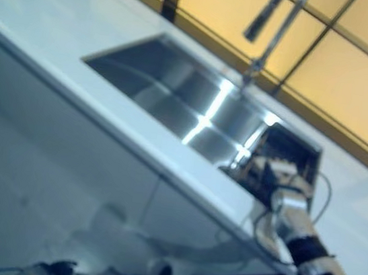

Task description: Take plates into dishwasher

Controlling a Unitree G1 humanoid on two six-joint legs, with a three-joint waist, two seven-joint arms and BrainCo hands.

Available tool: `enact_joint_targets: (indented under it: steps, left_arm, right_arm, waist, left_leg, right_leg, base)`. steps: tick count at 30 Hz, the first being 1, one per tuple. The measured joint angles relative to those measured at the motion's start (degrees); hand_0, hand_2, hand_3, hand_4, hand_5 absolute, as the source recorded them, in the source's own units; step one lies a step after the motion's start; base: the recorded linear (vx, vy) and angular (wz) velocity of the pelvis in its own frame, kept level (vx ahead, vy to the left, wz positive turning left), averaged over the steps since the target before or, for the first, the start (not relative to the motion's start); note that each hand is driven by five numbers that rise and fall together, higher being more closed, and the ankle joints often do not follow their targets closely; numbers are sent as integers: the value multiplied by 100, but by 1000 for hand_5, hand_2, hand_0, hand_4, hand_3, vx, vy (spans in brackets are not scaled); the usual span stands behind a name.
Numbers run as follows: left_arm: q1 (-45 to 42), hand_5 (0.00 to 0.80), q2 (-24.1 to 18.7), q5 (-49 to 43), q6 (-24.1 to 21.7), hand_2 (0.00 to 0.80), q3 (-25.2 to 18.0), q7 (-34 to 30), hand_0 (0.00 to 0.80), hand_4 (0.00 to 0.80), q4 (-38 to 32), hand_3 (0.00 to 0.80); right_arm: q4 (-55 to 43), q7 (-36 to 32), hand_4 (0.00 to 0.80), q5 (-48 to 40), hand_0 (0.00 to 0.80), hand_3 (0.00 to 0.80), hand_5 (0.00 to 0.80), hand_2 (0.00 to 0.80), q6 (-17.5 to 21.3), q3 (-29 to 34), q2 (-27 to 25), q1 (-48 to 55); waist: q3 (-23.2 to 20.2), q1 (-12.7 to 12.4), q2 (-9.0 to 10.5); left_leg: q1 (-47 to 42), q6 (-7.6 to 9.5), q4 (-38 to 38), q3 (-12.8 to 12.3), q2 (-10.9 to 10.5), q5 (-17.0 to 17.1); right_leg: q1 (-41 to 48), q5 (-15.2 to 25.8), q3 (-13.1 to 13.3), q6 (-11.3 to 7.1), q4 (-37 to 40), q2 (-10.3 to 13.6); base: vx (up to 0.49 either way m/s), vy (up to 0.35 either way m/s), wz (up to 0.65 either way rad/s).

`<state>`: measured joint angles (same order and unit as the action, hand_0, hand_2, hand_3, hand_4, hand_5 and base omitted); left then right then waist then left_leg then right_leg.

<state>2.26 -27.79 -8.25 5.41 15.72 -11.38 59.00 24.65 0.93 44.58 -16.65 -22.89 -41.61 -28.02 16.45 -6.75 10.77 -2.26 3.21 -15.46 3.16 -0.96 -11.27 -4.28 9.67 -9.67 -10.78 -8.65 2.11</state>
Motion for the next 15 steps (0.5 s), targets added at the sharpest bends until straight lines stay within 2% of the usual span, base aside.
enact_joint_targets:
  steps: [6, 15]
  left_arm:
    - [-18, 0, 2, 3, 2, 0, -3, 22, 0, 0, -53, 0]
    - [-55, 0, 13, 24, 0, 0, -104, 145, 0, 0, -61, 0]
  right_arm:
    - [-263, -50, 800, 909, 800, 800, 800, 800, 99, 76, -895, 21]
    - [-497, -53, 800, 1218, 800, 800, 800, 800, 289, 450, -1515, 76]
  waist:
    - [-9, 119, 39]
    - [-99, 300, 164]
  left_leg:
    - [3, 58, 27, -131, 8, 15]
    - [-8, 65, 60, -312, -16, 41]
  right_leg:
    - [4, 241, 152, -38, 174, -42]
    - [11, 369, 305, -38, 357, -58]
  base:
    - [-55, 61, -11]
    - [-73, 81, -10]
